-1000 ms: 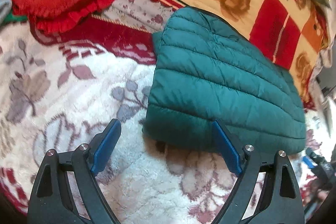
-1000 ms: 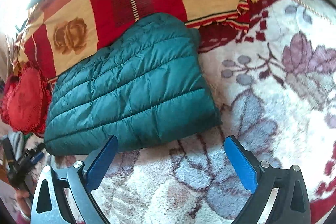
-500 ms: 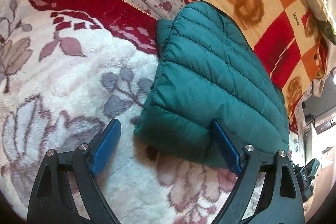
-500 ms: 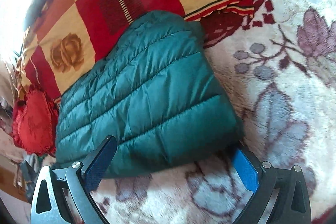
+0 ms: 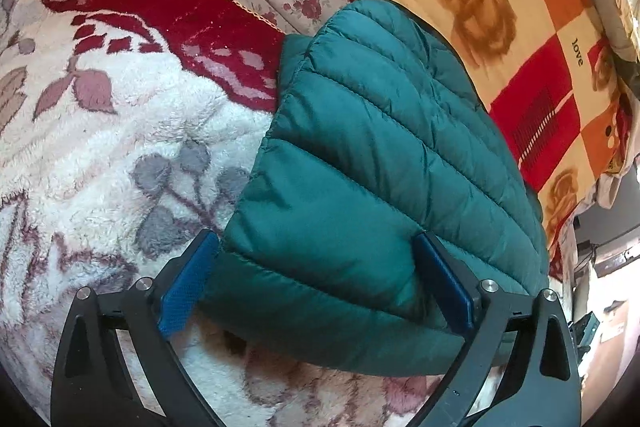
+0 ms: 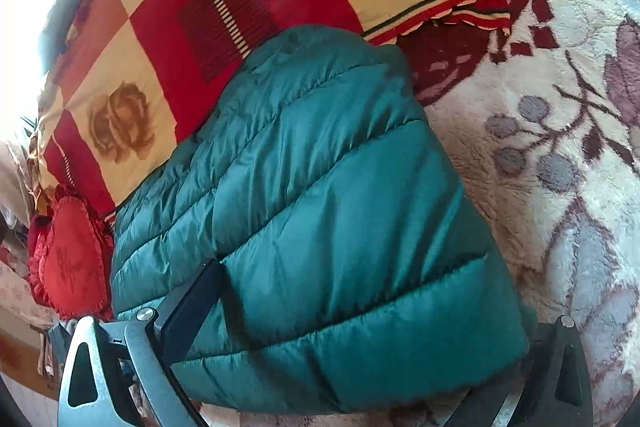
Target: Fold large clothes
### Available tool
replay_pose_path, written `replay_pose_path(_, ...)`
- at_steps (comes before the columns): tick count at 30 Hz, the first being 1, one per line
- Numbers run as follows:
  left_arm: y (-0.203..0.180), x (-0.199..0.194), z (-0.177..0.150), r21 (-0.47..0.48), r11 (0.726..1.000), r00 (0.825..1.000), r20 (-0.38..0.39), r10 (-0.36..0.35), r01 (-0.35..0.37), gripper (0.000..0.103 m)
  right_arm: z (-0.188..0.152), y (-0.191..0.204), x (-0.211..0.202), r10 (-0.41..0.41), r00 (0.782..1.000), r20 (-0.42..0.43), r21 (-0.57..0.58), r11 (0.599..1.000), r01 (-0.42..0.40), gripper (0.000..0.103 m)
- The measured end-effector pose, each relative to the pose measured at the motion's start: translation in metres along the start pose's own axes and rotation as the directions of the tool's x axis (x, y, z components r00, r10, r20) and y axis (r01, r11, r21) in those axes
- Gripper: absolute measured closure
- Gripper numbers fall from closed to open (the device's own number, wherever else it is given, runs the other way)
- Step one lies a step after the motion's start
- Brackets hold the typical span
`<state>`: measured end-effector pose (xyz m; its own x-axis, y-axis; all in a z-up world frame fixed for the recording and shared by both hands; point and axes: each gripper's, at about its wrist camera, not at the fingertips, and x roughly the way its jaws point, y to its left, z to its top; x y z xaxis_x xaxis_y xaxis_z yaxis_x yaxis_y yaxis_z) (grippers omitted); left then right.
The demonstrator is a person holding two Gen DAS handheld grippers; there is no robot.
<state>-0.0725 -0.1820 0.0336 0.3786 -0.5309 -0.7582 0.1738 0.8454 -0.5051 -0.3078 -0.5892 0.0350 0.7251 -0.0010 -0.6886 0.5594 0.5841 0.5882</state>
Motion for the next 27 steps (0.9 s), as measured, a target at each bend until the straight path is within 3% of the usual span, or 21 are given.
replay_pose_path(2,-0.001,0.0,0.0,0.011,1.0,1.0,-0.006,-0.009,0.009,0.009,0.001,0.0,0.0,0.0,1.0,-0.003,0.001,1.0,0.0,0.003)
replay_pose_path(3,-0.002,-0.001,-0.001,0.018,1.0,1.0,-0.008,-0.015,0.015,0.017,0.001,0.002,-0.001,0.0,1.0,-0.002,-0.01,1.0,0.0,0.007)
replay_pose_path(5,-0.004,-0.006,-0.002,0.038,0.999,1.0,0.001,-0.013,0.013,0.03,0.002,0.004,-0.005,-0.016,1.0,0.009,-0.038,0.999,0.016,0.029)
replay_pose_path(8,-0.009,-0.017,-0.004,0.084,0.996,1.0,0.025,-0.004,0.002,0.049,0.003,0.011,-0.018,-0.034,0.999,0.039,-0.08,0.996,0.037,0.051)
replay_pose_path(11,-0.014,-0.028,-0.005,0.121,0.993,0.999,0.041,-0.001,-0.004,0.062,0.003,0.017,-0.029,-0.038,0.998,0.052,-0.113,0.993,0.044,0.061)
replay_pose_path(19,-0.008,-0.071,-0.027,0.178,0.983,0.998,0.041,-0.042,0.034,0.066,-0.015,0.027,-0.067,-0.022,0.998,0.053,-0.185,0.982,0.031,0.065)
replay_pose_path(27,0.016,-0.121,-0.076,0.237,0.971,0.999,-0.002,-0.043,0.042,0.066,-0.068,0.022,-0.114,-0.02,1.0,-0.004,-0.225,0.974,0.018,0.065)
